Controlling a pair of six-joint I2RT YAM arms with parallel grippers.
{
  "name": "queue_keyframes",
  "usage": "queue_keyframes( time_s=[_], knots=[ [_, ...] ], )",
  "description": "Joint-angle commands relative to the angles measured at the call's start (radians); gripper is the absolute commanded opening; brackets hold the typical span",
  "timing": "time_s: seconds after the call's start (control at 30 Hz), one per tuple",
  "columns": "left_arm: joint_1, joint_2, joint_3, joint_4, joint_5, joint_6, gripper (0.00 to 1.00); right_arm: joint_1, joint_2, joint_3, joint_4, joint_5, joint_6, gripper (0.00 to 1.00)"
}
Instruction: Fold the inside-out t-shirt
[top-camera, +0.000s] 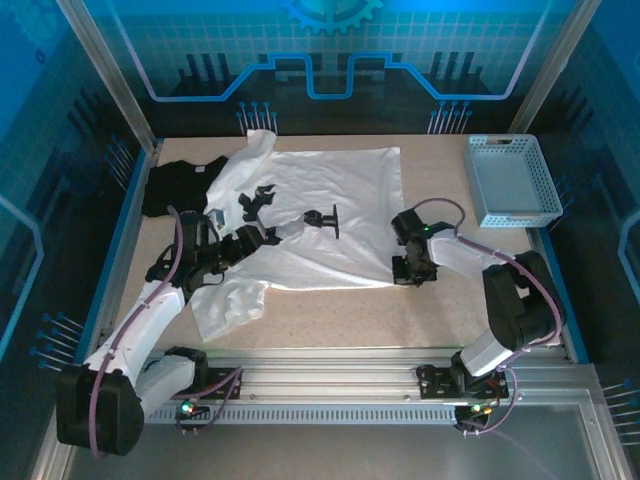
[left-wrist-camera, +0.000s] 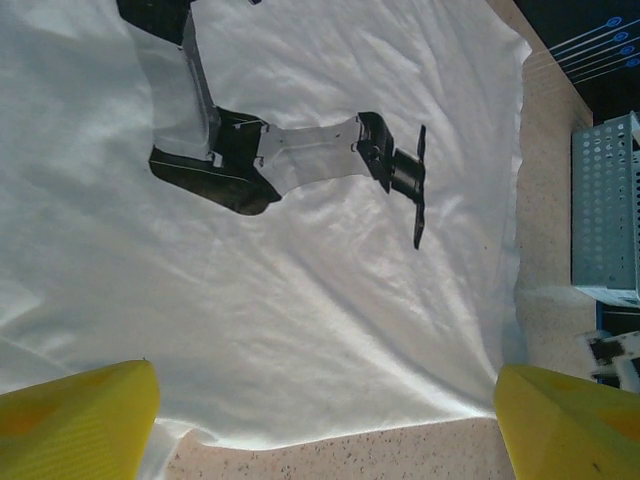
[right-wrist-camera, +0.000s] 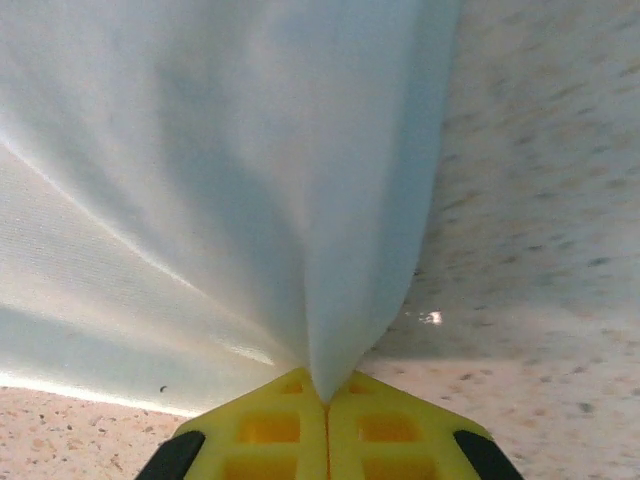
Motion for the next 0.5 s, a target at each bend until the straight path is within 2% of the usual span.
queue_keyframes(
  time_s=[0.0,0.17,0.3,0.47],
  knots=[
    [-0.017,-0.028,-0.029,-0.074,-0.010,0.022,0.88,-0.137,-0.085,-0.046,0.002,-0.078,-0.047,0.05],
    [-0.031,-0.027,-0.072,-0.127,-0.038,0.035,0.87,-0.244,-0.115,-0.042,0.017,-0.142,-0.080,0.04],
    [-0.038,0.045,-0.091,-0.061,-0.016,0.020,0.87,-0.287,-0.105,-0.054,0.047,-0.190,-0.093,0.04],
    [-0.049,0.183,-0.003,0.039,-0.013,0.013,0.87,-0.306,-0.091,-0.059,0.069,-0.226,-0.097,0.04]
  ],
)
